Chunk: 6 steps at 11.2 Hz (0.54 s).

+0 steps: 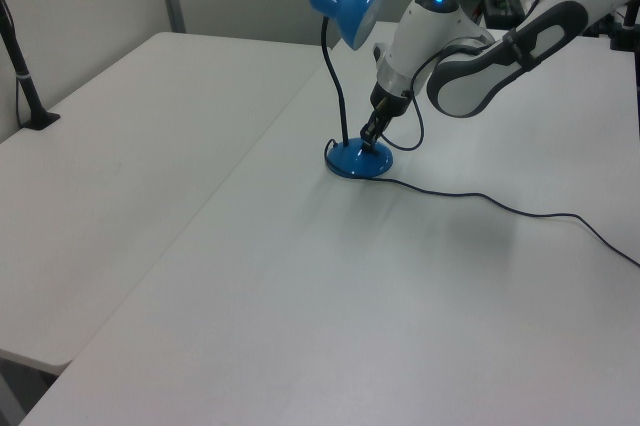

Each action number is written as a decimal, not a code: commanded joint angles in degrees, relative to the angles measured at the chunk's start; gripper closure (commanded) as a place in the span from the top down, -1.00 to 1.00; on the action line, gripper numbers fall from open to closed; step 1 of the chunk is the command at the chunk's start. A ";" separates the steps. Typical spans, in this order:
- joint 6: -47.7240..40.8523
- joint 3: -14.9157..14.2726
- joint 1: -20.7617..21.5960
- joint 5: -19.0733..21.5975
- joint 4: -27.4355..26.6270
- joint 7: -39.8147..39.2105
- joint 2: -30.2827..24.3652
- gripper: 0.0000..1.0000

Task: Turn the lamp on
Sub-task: 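Press the gripper fingertips down on the switch on the lamp base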

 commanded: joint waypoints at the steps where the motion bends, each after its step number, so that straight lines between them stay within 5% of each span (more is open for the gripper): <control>1: 1.02 -0.56 1.00 -1.46 0.41 2.64 1.52 -1.00; 6: 4.71 -0.65 0.13 -2.34 0.33 2.90 2.58 -1.00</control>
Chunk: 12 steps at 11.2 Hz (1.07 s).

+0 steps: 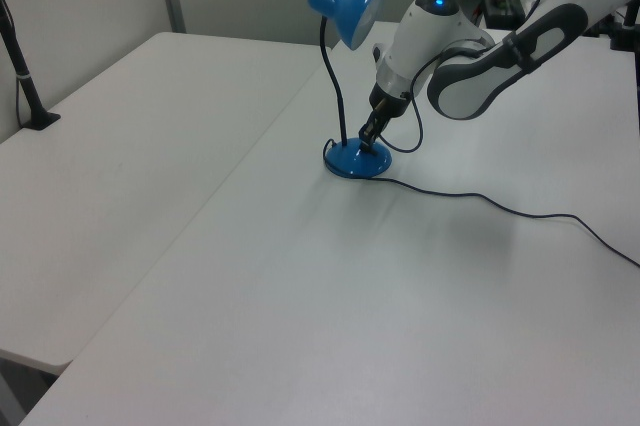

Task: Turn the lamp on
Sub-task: 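Press the gripper fingertips down on the switch on the lamp base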

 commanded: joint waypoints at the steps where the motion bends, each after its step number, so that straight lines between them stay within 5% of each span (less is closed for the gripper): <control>1: 2.47 -0.62 0.00 -1.82 0.05 2.13 0.63 -1.00; 6: -2.27 -0.62 -0.18 -1.82 -3.54 1.17 -5.61 -1.00; 12: -3.34 -0.62 0.09 -1.74 -3.12 0.46 -2.99 -1.00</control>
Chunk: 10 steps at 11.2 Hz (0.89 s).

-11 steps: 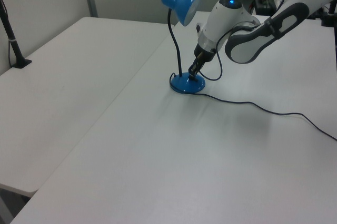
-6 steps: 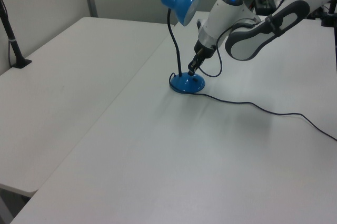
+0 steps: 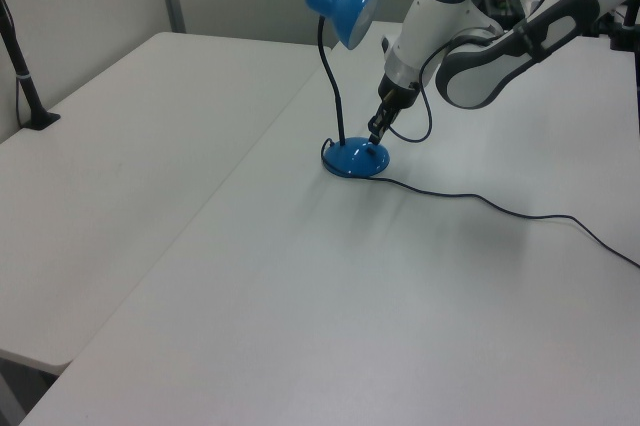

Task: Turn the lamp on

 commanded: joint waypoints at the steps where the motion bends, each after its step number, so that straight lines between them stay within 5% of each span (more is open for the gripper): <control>1: -0.49 -0.33 0.57 -1.13 0.86 0.62 1.38 -1.00; 10: -0.84 -0.42 0.83 -1.66 5.01 2.30 4.13 -1.00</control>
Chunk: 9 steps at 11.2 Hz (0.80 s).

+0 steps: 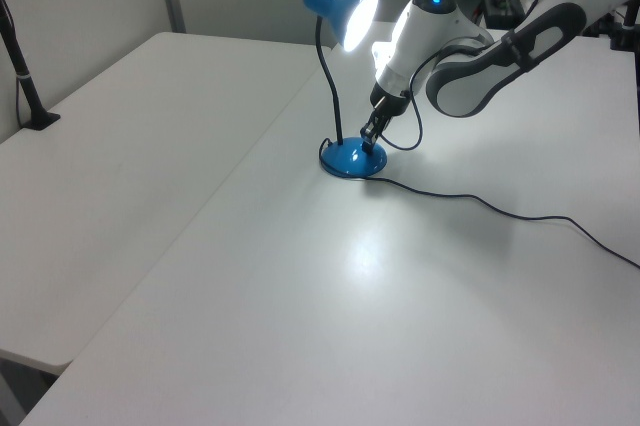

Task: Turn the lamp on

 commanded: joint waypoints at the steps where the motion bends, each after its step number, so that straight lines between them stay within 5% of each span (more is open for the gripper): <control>1: -1.45 -0.42 0.44 -1.69 -0.87 1.58 -2.62 -1.00; 4: -12.04 -0.25 -0.44 -1.43 -7.82 -0.09 -14.04 -1.00; 7: -29.96 -0.16 -1.75 2.50 -8.80 -1.84 -23.98 -1.00; 8: -35.16 -0.25 -2.46 6.18 -8.36 -3.59 -26.62 -0.84; 9: -40.52 -0.42 -3.07 7.00 -6.79 -6.13 -28.04 0.09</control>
